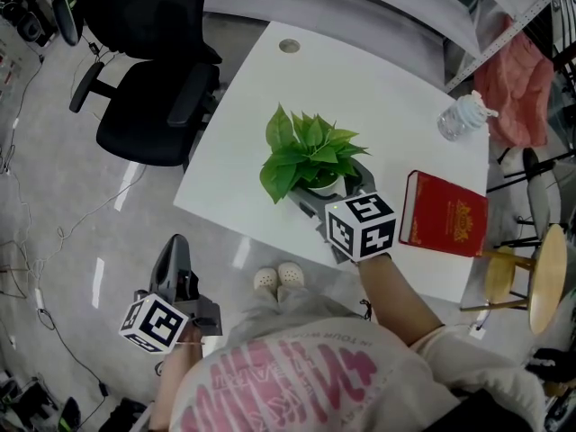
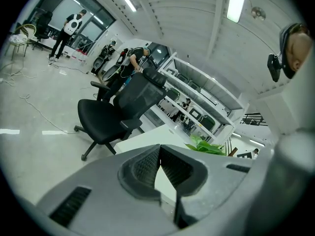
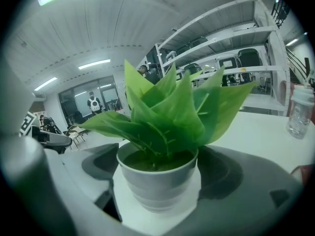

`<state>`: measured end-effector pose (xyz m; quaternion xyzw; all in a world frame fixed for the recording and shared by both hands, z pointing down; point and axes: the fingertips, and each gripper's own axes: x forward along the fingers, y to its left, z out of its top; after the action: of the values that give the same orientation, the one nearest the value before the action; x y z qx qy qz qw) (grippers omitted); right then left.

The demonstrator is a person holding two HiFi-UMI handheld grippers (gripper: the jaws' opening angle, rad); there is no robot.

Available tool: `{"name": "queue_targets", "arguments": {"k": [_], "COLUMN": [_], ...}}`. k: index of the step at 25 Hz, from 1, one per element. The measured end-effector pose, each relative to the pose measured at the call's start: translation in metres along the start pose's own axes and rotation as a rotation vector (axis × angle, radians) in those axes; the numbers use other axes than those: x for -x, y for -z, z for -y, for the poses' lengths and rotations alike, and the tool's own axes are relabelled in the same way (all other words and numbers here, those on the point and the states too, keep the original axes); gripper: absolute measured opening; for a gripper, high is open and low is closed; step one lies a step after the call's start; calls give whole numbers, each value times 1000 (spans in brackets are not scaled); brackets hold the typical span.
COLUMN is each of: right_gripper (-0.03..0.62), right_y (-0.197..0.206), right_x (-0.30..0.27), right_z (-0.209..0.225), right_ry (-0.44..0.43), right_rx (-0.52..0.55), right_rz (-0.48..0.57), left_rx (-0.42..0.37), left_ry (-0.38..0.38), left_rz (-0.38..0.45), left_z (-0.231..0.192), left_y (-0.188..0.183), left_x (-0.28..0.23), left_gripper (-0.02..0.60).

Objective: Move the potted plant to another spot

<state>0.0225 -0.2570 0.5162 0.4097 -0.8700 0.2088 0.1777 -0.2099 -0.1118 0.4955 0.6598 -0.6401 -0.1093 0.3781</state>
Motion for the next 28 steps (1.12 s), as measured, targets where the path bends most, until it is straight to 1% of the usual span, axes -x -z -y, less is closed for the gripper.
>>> {"name": "queue_targets", "arguments": {"k": [12, 16, 22, 28], "right_gripper": [508, 508, 508, 509], "right_y": [2, 5, 10, 12], "right_x": [3, 7, 10, 9], "right_z": [-2, -1, -3, -6], "right_ry": [-15, -12, 0, 13], "right_rx": [16, 11, 32, 58], "right_rz": [-15, -25, -47, -68], "left_rx": [1, 5, 1, 16], "left_ry": [18, 43, 63, 116], "left_rz": [3, -4, -2, -19], "left_z": [7, 14, 17, 24], "left_y": [-4, -2, -3, -6], "left_x": [-5, -5, -2, -2], "left_gripper": [3, 3, 3, 3]}}
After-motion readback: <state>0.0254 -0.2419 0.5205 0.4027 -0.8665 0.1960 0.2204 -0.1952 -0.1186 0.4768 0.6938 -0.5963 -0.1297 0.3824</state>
